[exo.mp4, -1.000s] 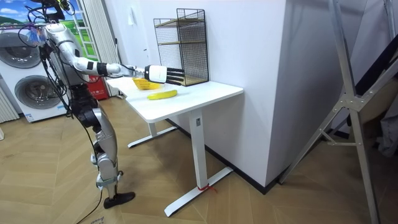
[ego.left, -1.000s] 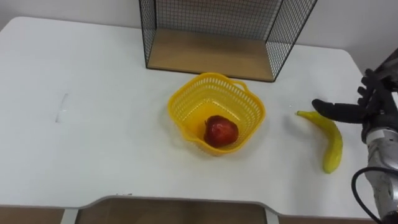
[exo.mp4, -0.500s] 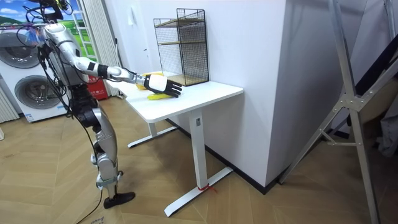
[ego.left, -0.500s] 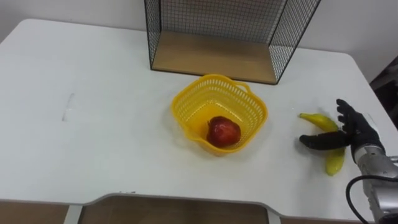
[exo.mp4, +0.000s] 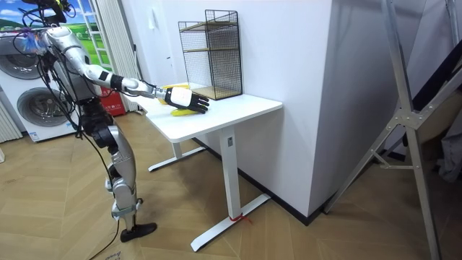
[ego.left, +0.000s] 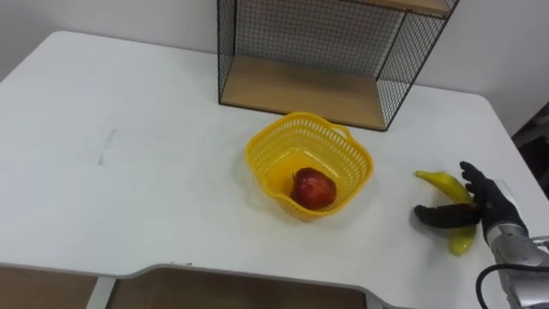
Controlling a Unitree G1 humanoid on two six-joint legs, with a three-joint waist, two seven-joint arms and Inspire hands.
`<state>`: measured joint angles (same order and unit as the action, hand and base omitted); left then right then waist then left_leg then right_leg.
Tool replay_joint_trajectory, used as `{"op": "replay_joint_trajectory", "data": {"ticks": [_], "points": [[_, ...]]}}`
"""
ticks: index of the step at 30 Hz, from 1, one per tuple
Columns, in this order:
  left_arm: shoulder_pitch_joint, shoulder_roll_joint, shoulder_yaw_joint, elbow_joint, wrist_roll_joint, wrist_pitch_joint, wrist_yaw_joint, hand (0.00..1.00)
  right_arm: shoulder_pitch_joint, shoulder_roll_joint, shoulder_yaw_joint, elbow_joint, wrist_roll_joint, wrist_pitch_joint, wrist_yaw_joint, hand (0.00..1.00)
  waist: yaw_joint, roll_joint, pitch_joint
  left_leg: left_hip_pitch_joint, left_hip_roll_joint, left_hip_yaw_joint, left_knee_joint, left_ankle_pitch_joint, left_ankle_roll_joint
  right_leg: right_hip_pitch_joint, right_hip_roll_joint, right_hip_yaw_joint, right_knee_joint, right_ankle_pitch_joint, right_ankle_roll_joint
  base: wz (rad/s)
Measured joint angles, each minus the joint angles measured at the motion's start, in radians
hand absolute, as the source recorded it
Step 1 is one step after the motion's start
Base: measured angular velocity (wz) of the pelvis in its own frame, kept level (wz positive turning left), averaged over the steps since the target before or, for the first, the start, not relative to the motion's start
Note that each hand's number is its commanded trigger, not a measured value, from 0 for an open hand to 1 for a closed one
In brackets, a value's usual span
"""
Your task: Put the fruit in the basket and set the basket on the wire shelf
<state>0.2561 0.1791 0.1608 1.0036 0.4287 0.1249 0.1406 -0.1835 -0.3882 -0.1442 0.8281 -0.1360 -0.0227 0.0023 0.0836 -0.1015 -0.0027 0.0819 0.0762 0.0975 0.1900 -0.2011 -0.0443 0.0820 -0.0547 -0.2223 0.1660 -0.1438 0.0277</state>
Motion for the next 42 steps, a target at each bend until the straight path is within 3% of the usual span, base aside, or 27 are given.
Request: {"op": "replay_joint_trajectory", "data": {"ticks": [13,21,31,35,39,42], "points": [[-0.011,0.001,0.002,0.0,0.017,-0.002,-0.001,0.0,0.012,-0.007,-0.043,0.024,-0.148,-0.01,-0.057,1.0,-0.001,0.002,-0.0032,-0.001,0.0,-0.017,0.006,0.0,-0.001,0.017,0.002,-0.016,-0.015,0.002,0.0,0.03],[-0.031,0.001,0.002,0.002,0.017,-0.024,0.004,0.0,0.025,-0.014,-0.045,0.024,-0.224,-0.01,-0.092,1.0,0.0,0.001,-0.0031,0.002,0.002,-0.02,0.001,-0.001,-0.002,0.02,0.003,-0.023,-0.015,0.002,0.0,0.0],[-0.032,0.005,0.002,0.002,0.016,-0.026,0.005,0.0,0.028,-0.008,-0.043,0.015,-0.217,-0.01,-0.101,1.0,0.002,-0.005,-0.0026,0.001,0.002,-0.021,0.002,-0.002,-0.003,0.021,0.003,-0.023,-0.015,0.002,0.0,0.0],[-0.041,0.005,0.002,0.002,0.015,-0.045,0.006,0.0,0.027,-0.007,-0.035,0.006,-0.203,-0.01,-0.116,1.0,0.005,-0.003,-0.0018,0.002,0.002,-0.017,0.001,-0.002,-0.003,0.017,0.004,-0.018,-0.013,0.002,-0.001,-0.03],[-0.046,0.006,-0.008,0.011,0.016,-0.059,0.006,0.0,0.045,0.004,-0.031,-0.053,-0.13,-0.004,-0.114,1.0,0.004,0.001,-0.0004,0.0,0.002,-0.006,-0.005,-0.002,-0.003,0.005,0.004,-0.005,-0.01,0.003,-0.001,-0.09],[-0.045,0.005,-0.01,0.011,0.015,-0.06,0.006,0.0,0.059,0.006,-0.027,-0.113,-0.031,0.001,-0.098,1.0,-0.001,0.01,0.0061,-0.002,0.003,0.003,-0.006,-0.002,-0.002,-0.002,0.005,0.004,-0.008,0.003,-0.001,-0.11]]}}
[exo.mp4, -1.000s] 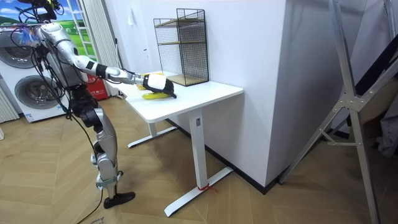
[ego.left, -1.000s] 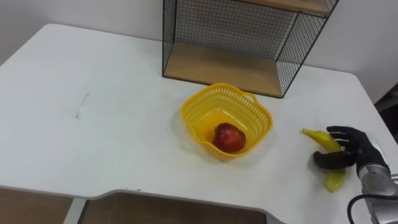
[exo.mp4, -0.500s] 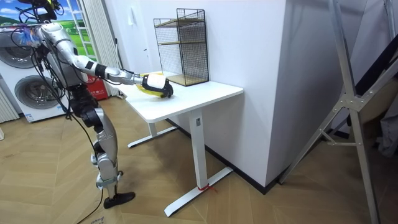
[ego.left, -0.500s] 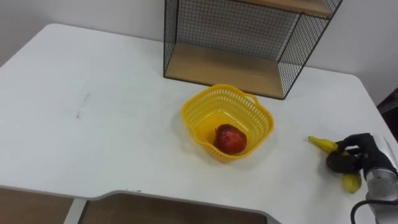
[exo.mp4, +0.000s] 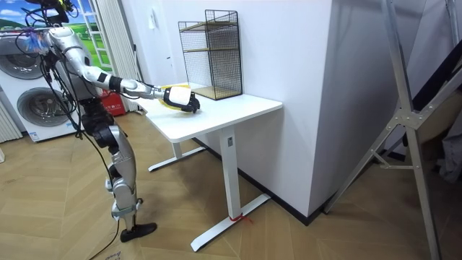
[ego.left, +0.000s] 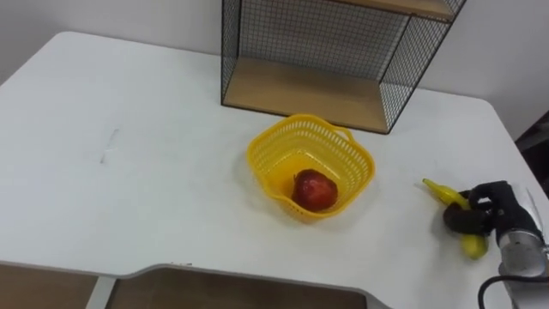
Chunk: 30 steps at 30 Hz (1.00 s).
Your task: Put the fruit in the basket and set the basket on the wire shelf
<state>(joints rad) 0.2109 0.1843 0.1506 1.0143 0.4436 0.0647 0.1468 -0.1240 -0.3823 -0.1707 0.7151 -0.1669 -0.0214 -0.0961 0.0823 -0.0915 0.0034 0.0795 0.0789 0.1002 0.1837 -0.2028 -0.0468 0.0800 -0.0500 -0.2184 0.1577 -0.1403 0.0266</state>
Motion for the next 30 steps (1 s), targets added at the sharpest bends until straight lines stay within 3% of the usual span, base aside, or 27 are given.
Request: {"op": "replay_joint_trajectory", "data": {"ticks": [4,9,12,17,21,30], "points": [[-0.001,-0.008,-0.008,-0.004,0.001,0.0,0.0,0.0,0.023,0.013,0.035,-0.107,0.131,0.001,0.032,1.0,0.005,0.015,0.0024,-0.002,0.0,0.02,-0.007,0.0,0.0,-0.021,0.001,0.021,0.011,0.0,0.0,-0.15],[0.007,-0.018,-0.017,-0.011,0.002,-0.008,0.0,0.0,0.034,0.088,0.069,-0.238,0.291,0.0,0.065,1.0,0.004,0.047,-0.0078,-0.007,0.0,0.026,-0.009,0.0,0.0,-0.03,0.0,0.025,0.011,0.0,0.001,-0.02],[0.015,-0.02,-0.017,-0.005,0.002,-0.016,0.0,0.0,0.033,0.112,0.073,-0.304,0.376,-0.001,0.09,1.0,0.007,0.052,-0.0111,-0.002,-0.001,0.028,-0.015,0.001,0.001,-0.028,-0.001,0.026,0.011,-0.001,0.001,0.0],[0.042,-0.037,-0.014,-0.002,0.002,-0.019,0.0,0.0,0.033,0.122,0.073,-0.371,0.488,-0.011,0.101,1.0,0.007,0.047,-0.0097,0.0,-0.002,0.027,-0.013,0.001,0.001,-0.025,-0.003,0.025,0.011,-0.001,0.002,0.0],[0.05,-0.058,-0.015,-0.002,0.003,0.001,0.0,0.0,0.033,0.13,0.073,-0.459,0.553,-0.009,0.116,1.0,0.005,0.053,-0.0069,-0.002,-0.001,0.027,-0.013,0.001,0.001,-0.026,-0.002,0.024,0.011,-0.001,0.002,0.0],[0.044,-0.057,-0.021,-0.001,0.002,0.007,0.0,0.0,0.031,0.13,0.084,-0.656,0.564,-0.009,0.118,1.0,0.003,0.057,-0.0047,-0.008,-0.002,0.027,-0.013,0.001,0.001,-0.031,-0.003,0.024,0.01,-0.002,0.003,0.0]]}}
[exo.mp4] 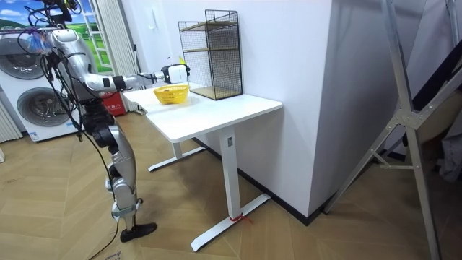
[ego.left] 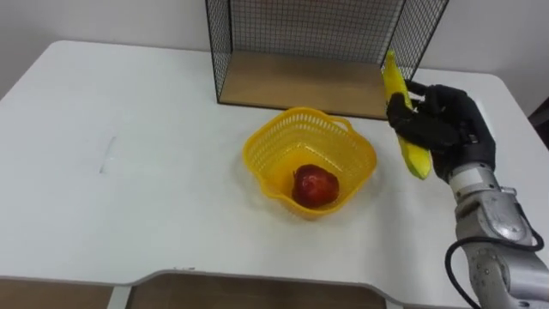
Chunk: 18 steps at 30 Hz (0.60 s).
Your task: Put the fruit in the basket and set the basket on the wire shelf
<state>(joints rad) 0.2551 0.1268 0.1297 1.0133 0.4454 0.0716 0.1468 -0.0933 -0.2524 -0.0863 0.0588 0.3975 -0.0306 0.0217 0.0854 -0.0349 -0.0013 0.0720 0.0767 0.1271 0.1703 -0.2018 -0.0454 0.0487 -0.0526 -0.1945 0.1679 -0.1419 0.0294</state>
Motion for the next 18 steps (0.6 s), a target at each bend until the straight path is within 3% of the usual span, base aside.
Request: {"op": "replay_joint_trajectory", "data": {"ticks": [8,12,18], "points": [[-0.022,0.004,-0.015,0.0,0.007,-0.002,0.0,0.0,-0.016,0.0,0.034,-0.13,-0.131,-0.001,0.006,1.0,0.006,-0.007,-0.0021,-0.012,0.0,0.0,0.0,0.0,0.0,-0.015,0.0,0.0,0.003,0.0,0.0,0.0],[-0.027,0.008,-0.016,0.0,0.0,-0.009,0.0,0.0,-0.043,-0.011,0.068,-0.158,-0.229,0.0,-0.015,1.0,0.006,-0.023,0.0043,-0.012,0.0,0.002,0.001,0.0,0.0,-0.016,0.0,0.002,0.004,0.0,0.001,0.0],[-0.031,0.008,-0.017,0.0,-0.001,-0.007,0.0,0.0,-0.059,-0.011,0.094,-0.178,-0.398,0.003,-0.01,1.0,0.009,-0.04,-0.0023,-0.021,0.0,-0.008,0.006,0.0,0.0,-0.016,-0.001,-0.009,0.004,0.0,0.0,0.04]]}}
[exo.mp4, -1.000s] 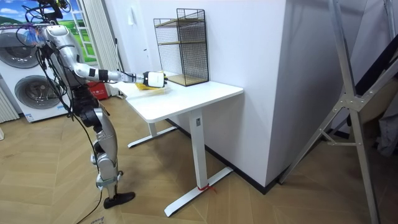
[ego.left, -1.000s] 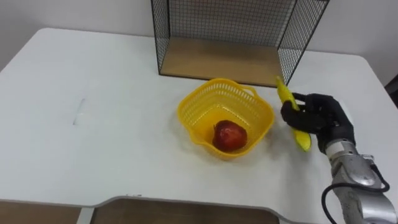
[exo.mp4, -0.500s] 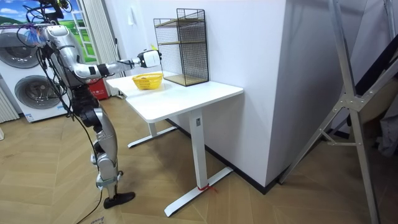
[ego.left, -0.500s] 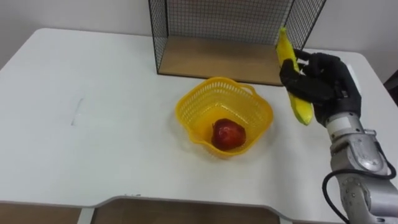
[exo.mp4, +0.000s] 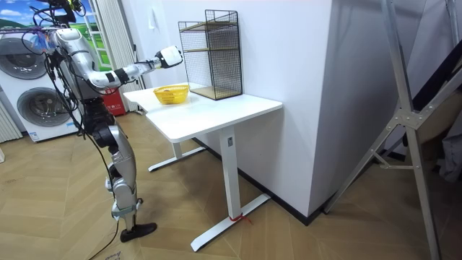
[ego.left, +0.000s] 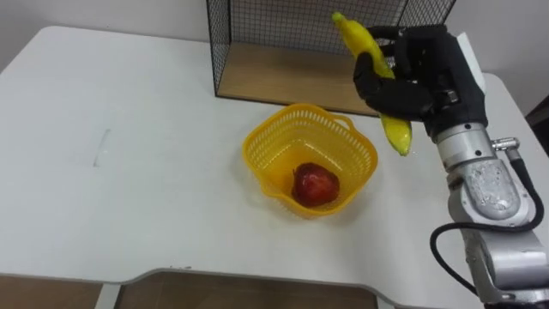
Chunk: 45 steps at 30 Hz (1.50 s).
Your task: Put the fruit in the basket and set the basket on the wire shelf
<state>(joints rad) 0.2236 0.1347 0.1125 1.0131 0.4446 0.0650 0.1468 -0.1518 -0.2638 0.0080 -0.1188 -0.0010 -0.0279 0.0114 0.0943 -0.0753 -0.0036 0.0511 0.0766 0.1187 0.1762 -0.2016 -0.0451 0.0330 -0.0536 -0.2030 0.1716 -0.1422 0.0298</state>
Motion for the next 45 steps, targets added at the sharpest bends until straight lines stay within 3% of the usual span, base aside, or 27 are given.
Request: {"op": "replay_joint_trajectory", "data": {"ticks": [5,6,8,9,45], "points": [[-0.013,0.001,-0.019,0.0,0.002,0.0,0.0,0.0,-0.023,0.0,0.008,0.023,-0.088,0.0,0.004,1.0,-0.001,0.007,0.0078,-0.009,0.0,-0.014,0.008,0.0,0.0,0.0,0.0,-0.011,0.002,0.0,-0.001,0.07],[-0.014,0.001,-0.019,0.0,0.002,0.0,0.0,0.0,-0.023,0.0,0.009,0.031,-0.092,0.003,0.012,0.79,-0.001,0.007,0.0078,-0.009,0.0,-0.015,0.009,0.0,0.0,0.001,0.0,-0.012,0.002,0.001,-0.001,0.04],[-0.014,0.001,-0.019,0.0,0.002,0.0,-0.001,0.0,-0.023,0.0,0.01,0.032,-0.098,0.008,0.02,0.22,-0.001,0.009,0.0104,-0.012,0.0,-0.016,0.011,0.0,0.0,0.0,-0.001,-0.014,0.002,0.001,-0.001,0.0],[-0.012,0.002,-0.019,0.0,0.002,0.0,-0.001,0.0,-0.023,0.0,0.01,0.032,-0.105,0.008,0.024,0.0,-0.001,0.01,0.0112,-0.014,0.0,-0.017,0.011,0.0,0.0,-0.001,-0.001,-0.015,0.002,0.001,-0.001,0.0],[-0.038,0.013,-0.019,0.0,0.0,-0.012,0.0,0.0,0.005,0.0,0.051,0.141,-0.201,0.007,0.025,0.0,-0.005,0.015,0.0056,-0.002,-0.001,-0.026,0.02,0.0,0.0,0.018,-0.001,-0.021,0.003,0.001,-0.002,0.01]]}}
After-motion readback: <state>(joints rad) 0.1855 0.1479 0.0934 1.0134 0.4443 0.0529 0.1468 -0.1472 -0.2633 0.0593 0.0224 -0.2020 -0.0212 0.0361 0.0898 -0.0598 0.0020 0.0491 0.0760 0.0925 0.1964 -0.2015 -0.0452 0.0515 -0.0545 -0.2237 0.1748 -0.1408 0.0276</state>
